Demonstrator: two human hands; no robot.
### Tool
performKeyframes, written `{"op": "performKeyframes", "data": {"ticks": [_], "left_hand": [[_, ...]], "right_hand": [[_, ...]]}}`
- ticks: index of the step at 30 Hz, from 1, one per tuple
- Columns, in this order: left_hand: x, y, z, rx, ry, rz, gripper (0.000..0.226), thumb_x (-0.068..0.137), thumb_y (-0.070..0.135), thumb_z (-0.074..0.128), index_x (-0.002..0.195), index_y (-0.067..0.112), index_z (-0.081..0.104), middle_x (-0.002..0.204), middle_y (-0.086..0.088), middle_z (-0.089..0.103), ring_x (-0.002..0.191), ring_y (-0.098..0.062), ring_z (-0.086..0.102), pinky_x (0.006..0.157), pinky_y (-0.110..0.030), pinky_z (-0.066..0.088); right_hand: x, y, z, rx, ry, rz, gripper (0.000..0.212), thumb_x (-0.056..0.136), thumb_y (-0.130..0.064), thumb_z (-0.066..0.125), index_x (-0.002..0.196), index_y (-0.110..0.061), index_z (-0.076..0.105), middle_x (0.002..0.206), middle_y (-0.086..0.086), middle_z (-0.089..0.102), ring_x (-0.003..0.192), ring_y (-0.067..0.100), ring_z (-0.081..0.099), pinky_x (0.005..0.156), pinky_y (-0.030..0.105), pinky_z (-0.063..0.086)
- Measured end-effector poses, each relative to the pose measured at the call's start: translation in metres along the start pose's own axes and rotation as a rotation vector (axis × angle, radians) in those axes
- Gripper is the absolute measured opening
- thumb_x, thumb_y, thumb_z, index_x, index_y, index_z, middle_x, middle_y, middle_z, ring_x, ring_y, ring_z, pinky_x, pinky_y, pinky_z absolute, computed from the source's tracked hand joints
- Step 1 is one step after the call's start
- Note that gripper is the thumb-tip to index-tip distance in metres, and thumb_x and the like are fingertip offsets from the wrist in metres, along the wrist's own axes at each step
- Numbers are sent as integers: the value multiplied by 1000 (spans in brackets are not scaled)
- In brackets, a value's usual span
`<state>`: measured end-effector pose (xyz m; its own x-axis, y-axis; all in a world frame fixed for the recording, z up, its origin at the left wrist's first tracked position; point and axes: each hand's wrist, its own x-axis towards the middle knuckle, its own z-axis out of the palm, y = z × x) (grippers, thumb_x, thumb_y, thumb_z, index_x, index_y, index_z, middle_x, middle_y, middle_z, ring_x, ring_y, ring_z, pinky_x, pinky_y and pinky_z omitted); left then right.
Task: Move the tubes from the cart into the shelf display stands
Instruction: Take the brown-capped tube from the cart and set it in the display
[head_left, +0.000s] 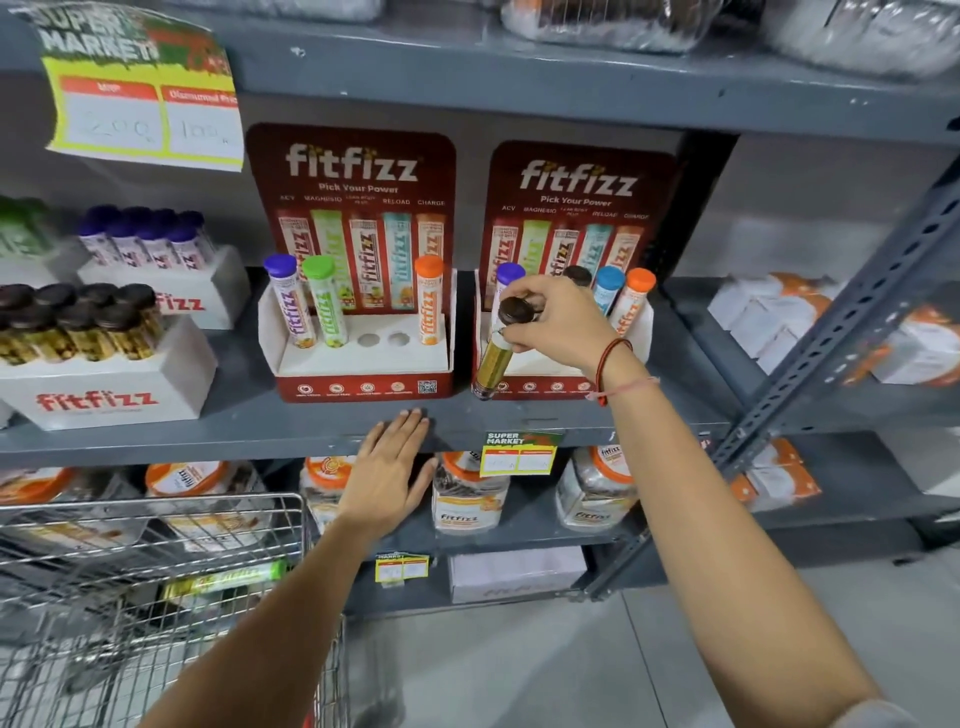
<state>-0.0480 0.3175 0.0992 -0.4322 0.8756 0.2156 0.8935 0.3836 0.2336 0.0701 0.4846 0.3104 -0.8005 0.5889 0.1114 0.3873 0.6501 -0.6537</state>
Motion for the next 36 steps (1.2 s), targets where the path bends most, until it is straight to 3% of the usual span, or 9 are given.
{"op": "performKeyframes", "data": {"ticks": [3, 6, 9, 12, 16, 21, 26, 31, 36], "left_hand": [[0, -1, 2, -8, 7, 4, 72, 95, 53, 10, 134, 4, 46, 138, -13, 47, 130, -25, 38, 108, -43, 23], [0, -1, 1, -23, 13, 12, 71, 96, 53, 11, 134, 4, 46, 138, -13, 47, 130, -26, 38, 108, -43, 22], [0, -2, 0, -25, 13, 23, 71, 96, 52, 11, 133, 4, 47, 138, -13, 47, 129, -26, 39, 109, -40, 20], [0, -5, -1, -23, 3, 36, 71, 96, 52, 10, 133, 3, 47, 138, -13, 47, 129, -26, 39, 110, -38, 18], [0, -11, -3, -20, 7, 39, 70, 96, 50, 11, 131, 2, 49, 136, -15, 49, 127, -28, 43, 106, -44, 25], [-7, -30, -9, 2, 40, -49, 59, 93, 42, 29, 127, 1, 52, 133, -16, 52, 125, -28, 45, 106, -41, 26], [-18, -52, -15, 52, 45, -108, 61, 95, 44, 24, 128, 0, 51, 133, -16, 52, 125, -27, 44, 106, -40, 20], [-22, -61, -17, 62, 37, -121, 65, 96, 47, 20, 130, 1, 49, 135, -16, 50, 127, -27, 42, 107, -41, 20], [-22, -60, -19, 61, 32, -108, 68, 97, 49, 15, 129, 0, 51, 134, -16, 51, 126, -27, 44, 106, -37, 17]], "right_hand": [[6, 1, 5, 13, 9, 6, 27, 73, -7, 68, 99, -9, 65, 92, 14, 72, 79, 25, 68, 87, 36, 55], [11, 1, 11, 4, 44, -1, 13, 75, -16, 70, 86, -14, 65, 87, 18, 71, 78, 26, 67, 79, 41, 58], [16, -1, 15, -48, 96, -25, 21, 78, -28, 70, 69, -11, 61, 72, 16, 69, 64, 19, 62, 71, 32, 55], [19, -7, 21, -52, 163, -41, 32, 77, -34, 71, 77, -3, 62, 76, 16, 69, 74, 24, 63, 70, 32, 52], [26, -15, 27, -32, 180, -83, 33, 77, -34, 71, 84, -4, 58, 74, 7, 60, 72, 17, 55, 59, 27, 45], [41, -24, 37, 16, 153, -107, 22, 78, -32, 68, 93, -17, 61, 85, 9, 66, 78, 26, 63, 67, 33, 55], [54, -43, 54, 52, 128, -126, 23, 77, -35, 67, 95, -19, 66, 91, 10, 70, 94, 33, 63, 79, 45, 57], [71, -63, 64, 26, 129, -200, 34, 83, -34, 66, 106, -8, 65, 90, 3, 57, 89, 11, 45, 69, 20, 44], [91, -81, 76, 23, 129, -214, 32, 82, -35, 66, 95, -5, 66, 83, 10, 63, 84, 24, 60, 75, 32, 52]]}}
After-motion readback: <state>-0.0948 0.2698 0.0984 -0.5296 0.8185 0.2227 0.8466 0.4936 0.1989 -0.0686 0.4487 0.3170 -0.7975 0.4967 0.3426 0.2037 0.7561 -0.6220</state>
